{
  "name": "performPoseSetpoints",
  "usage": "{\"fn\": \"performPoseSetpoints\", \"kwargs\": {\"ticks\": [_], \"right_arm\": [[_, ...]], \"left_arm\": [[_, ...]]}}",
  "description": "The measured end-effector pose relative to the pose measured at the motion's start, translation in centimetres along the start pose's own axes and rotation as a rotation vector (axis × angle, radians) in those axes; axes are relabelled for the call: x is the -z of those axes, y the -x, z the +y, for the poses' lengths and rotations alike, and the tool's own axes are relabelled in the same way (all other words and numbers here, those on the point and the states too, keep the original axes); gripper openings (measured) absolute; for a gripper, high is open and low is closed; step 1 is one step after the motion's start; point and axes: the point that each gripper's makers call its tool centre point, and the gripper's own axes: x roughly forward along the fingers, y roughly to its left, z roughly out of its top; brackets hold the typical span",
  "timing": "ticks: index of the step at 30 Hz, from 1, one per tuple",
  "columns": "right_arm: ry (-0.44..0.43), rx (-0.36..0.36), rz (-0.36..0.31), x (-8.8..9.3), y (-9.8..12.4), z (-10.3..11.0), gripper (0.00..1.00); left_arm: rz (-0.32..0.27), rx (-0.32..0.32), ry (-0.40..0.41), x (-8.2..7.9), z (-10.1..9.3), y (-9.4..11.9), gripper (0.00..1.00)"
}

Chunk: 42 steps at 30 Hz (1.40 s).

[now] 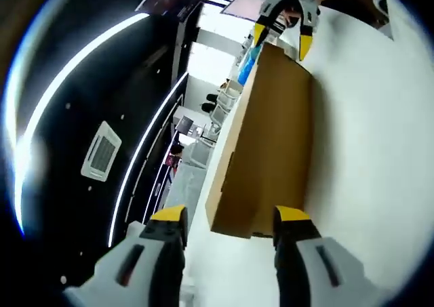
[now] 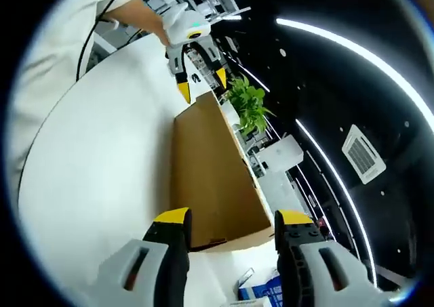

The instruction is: Operate the shoe box by opening the lid, removing the specified soft item, and placing it in the target area until the item is outside and the box remains undamaged.

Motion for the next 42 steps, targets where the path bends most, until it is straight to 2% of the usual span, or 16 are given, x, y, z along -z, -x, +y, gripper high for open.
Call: {"fn": "performPoseSetpoints", "kwargs": {"ticks": [4, 8, 11, 13, 15, 17, 24, 26, 28, 31, 33, 39, 40, 42], "right_arm": [[0.028, 0.000, 0.014, 0.0, -0.2, 0.1, 0.47], [0.066, 0.019, 0.032, 0.1, -0.2, -0.1, 0.43], [0.092, 0.025, 0.048, 0.3, -0.4, -0.2, 0.43], [0.096, 0.029, 0.051, 0.3, -0.4, -0.2, 0.42], [0.108, 0.040, 0.056, 0.4, -0.5, -0.4, 0.40], [0.114, 0.046, 0.059, 0.5, -0.5, -0.5, 0.40], [0.132, 0.053, 0.069, 0.5, -0.5, -0.6, 0.39], [0.133, 0.054, 0.069, 0.7, -0.5, -0.7, 0.39], [0.129, 0.057, 0.067, 0.7, -0.5, -0.7, 0.39], [0.124, 0.059, 0.065, 0.7, -0.5, -0.8, 0.38], [0.114, 0.059, 0.062, 0.7, -0.5, -0.8, 0.37], [0.136, 0.063, 0.071, 0.7, -0.6, -0.9, 0.37], [0.137, 0.063, 0.069, 0.6, -0.5, -1.0, 0.37], [0.142, 0.061, 0.063, 0.5, -0.6, -1.0, 0.37]], "left_arm": [[0.027, 0.016, -0.058, 0.1, -0.7, -0.5, 0.53], [0.036, 0.025, -0.052, 0.0, -0.9, -0.6, 0.53], [0.107, -0.005, -0.072, 1.0, -0.5, -0.7, 0.48], [0.100, -0.014, -0.074, 0.8, -0.5, -0.7, 0.44], [0.079, -0.005, -0.019, 0.4, -0.6, -0.6, 0.45], [0.074, -0.010, -0.016, 0.3, -0.5, -0.7, 0.45], [0.090, -0.006, -0.036, 0.5, -1.1, -1.2, 0.45], [0.110, -0.032, -0.046, 0.8, -0.8, -1.3, 0.45], [0.103, -0.035, 0.002, 0.5, -0.8, -1.2, 0.46], [0.095, -0.029, 0.011, 0.1, -1.0, -1.3, 0.47], [0.112, -0.044, -0.018, 0.3, -0.8, -1.3, 0.46], [0.122, -0.045, 0.003, 0.6, -0.5, -1.1, 0.44], [0.142, -0.050, -0.008, 1.4, -0.3, -1.0, 0.43], [0.146, -0.053, -0.014, 1.5, -0.1, -0.9, 0.41]]}}
